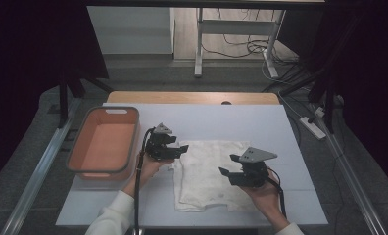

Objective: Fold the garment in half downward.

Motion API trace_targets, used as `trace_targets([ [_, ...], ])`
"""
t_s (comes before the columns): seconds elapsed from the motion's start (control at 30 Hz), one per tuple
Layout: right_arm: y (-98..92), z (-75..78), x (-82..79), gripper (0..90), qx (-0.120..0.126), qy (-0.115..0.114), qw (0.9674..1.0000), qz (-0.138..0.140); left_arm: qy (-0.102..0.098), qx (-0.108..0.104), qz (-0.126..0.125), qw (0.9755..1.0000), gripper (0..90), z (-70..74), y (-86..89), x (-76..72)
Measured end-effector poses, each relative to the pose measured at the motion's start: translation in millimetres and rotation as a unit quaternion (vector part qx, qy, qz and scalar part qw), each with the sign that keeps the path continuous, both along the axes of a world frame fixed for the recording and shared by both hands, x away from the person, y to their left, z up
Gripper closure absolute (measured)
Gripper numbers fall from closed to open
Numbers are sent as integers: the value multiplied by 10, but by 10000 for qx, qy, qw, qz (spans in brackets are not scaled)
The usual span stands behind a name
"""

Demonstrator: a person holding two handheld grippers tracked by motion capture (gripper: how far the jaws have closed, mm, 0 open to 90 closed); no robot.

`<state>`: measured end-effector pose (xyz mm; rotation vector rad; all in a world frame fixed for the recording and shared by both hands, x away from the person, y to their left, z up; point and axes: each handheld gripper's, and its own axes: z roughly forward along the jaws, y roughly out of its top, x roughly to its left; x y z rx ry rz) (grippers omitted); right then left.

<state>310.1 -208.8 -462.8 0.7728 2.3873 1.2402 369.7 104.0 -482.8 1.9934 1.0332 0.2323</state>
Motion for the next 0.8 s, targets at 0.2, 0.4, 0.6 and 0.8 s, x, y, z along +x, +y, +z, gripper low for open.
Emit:
trace_targets([
  [0.2, 166, -97, -68, 371, -135, 100, 9995, 279, -9, 14, -12, 10000, 345, 1, -10, -5],
  [0.4, 263, -81, -136, 371, -21, 156, 9990, 425, -13, 28, -20, 10000, 345, -2, -5, -1],
  [0.6, 364, -44, -218, 371, 48, 168, 9981, 594, -30, 57, -37, 10000, 345, -3, -13, -1],
  [0.8, 477, -51, -291, 371, 23, 196, 9971, 737, -11, 59, -16, 10000, 341, -6, -9, 3],
])
